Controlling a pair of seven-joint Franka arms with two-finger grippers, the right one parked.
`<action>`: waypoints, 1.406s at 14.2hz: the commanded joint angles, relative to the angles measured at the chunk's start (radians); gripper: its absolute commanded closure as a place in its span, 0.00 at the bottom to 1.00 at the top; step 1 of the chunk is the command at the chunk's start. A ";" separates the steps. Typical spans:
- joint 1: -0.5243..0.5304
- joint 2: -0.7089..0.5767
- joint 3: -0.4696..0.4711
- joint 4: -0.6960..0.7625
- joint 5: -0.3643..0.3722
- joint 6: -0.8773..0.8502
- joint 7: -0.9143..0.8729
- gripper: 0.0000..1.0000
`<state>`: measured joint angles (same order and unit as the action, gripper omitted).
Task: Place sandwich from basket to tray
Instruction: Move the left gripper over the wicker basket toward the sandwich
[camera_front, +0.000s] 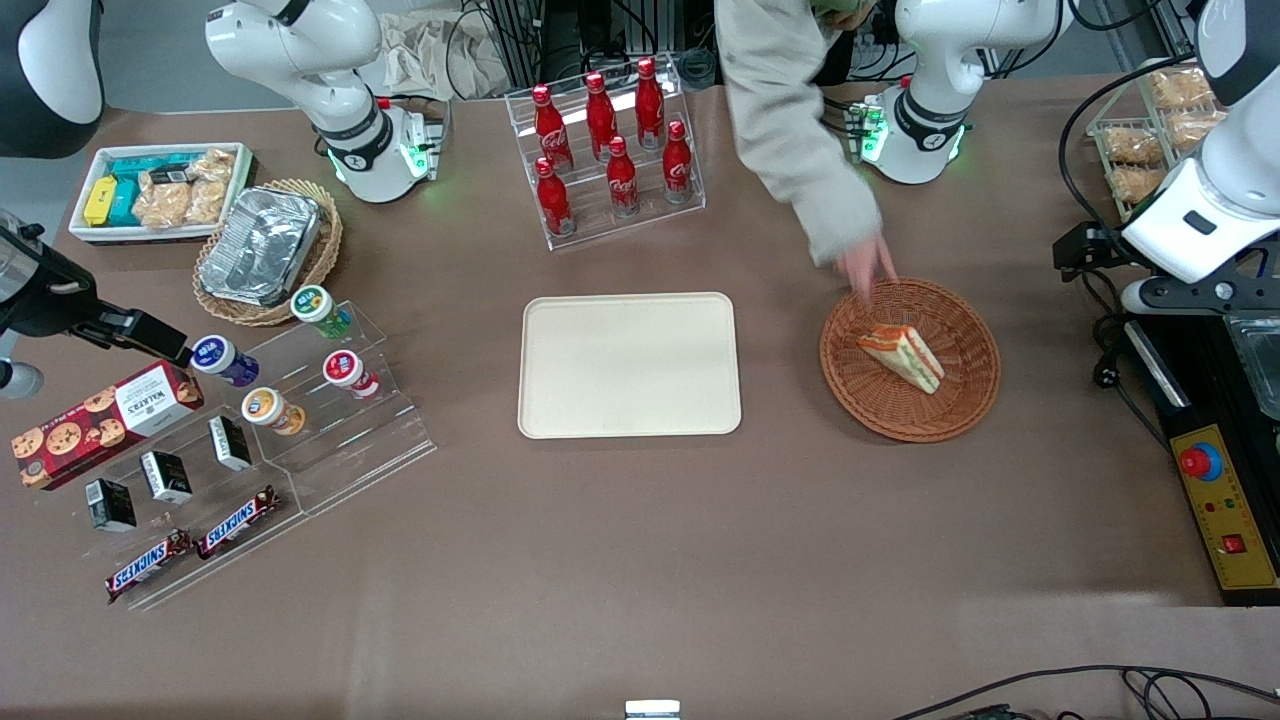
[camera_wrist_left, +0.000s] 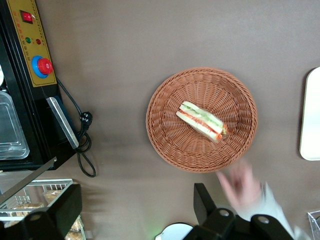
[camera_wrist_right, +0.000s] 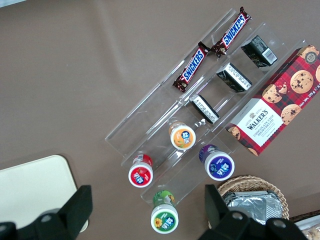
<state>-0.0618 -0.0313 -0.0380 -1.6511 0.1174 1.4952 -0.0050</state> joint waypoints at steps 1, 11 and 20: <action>0.005 0.005 -0.007 0.011 -0.008 -0.001 0.000 0.01; 0.011 -0.237 -0.006 -0.511 -0.061 0.363 -0.224 0.01; -0.027 -0.135 -0.060 -0.656 -0.079 0.588 -0.847 0.01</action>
<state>-0.0835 -0.2089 -0.0849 -2.3017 0.0436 2.0181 -0.7251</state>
